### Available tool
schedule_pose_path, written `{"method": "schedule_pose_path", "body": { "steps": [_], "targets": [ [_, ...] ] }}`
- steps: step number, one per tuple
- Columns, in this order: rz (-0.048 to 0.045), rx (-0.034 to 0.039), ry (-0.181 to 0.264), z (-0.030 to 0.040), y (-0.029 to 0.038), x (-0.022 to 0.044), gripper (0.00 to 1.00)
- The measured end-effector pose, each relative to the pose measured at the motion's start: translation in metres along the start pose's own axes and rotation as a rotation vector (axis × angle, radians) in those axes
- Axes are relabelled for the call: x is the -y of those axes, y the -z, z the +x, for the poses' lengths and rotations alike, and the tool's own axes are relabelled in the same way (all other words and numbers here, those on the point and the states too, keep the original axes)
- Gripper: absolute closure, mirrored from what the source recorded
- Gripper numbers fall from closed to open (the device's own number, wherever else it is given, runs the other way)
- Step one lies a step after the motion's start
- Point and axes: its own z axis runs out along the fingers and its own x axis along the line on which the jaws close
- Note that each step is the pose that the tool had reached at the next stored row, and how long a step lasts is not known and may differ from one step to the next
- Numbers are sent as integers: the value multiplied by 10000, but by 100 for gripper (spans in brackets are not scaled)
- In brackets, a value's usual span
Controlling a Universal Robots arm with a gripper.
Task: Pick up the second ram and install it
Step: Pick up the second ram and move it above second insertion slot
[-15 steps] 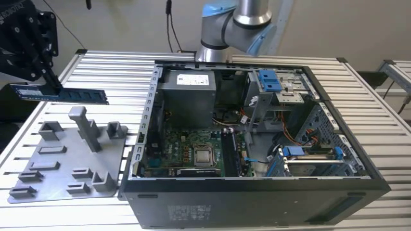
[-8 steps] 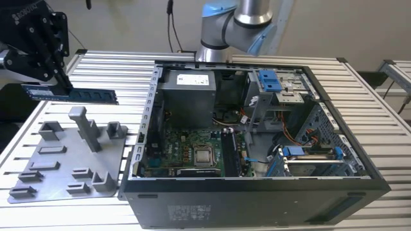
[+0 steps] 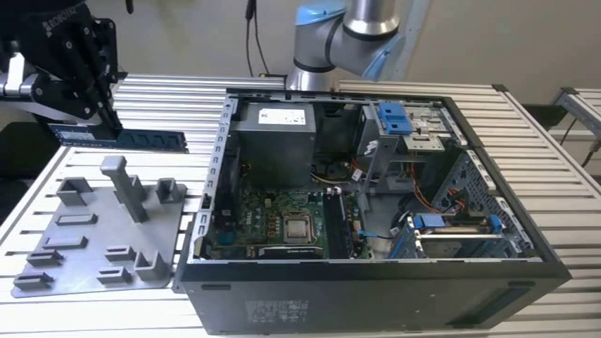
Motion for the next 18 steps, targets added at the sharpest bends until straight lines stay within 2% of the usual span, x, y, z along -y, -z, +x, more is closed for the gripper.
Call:
{"method": "schedule_pose_path", "body": {
  "steps": [4,11,18],
  "targets": [
    [-1,-1,1,-7,-3,93,86],
    [-10,-1,0,-23,-10,322,86],
    [-12,0,-1,-36,-18,506,86]
  ]
}}
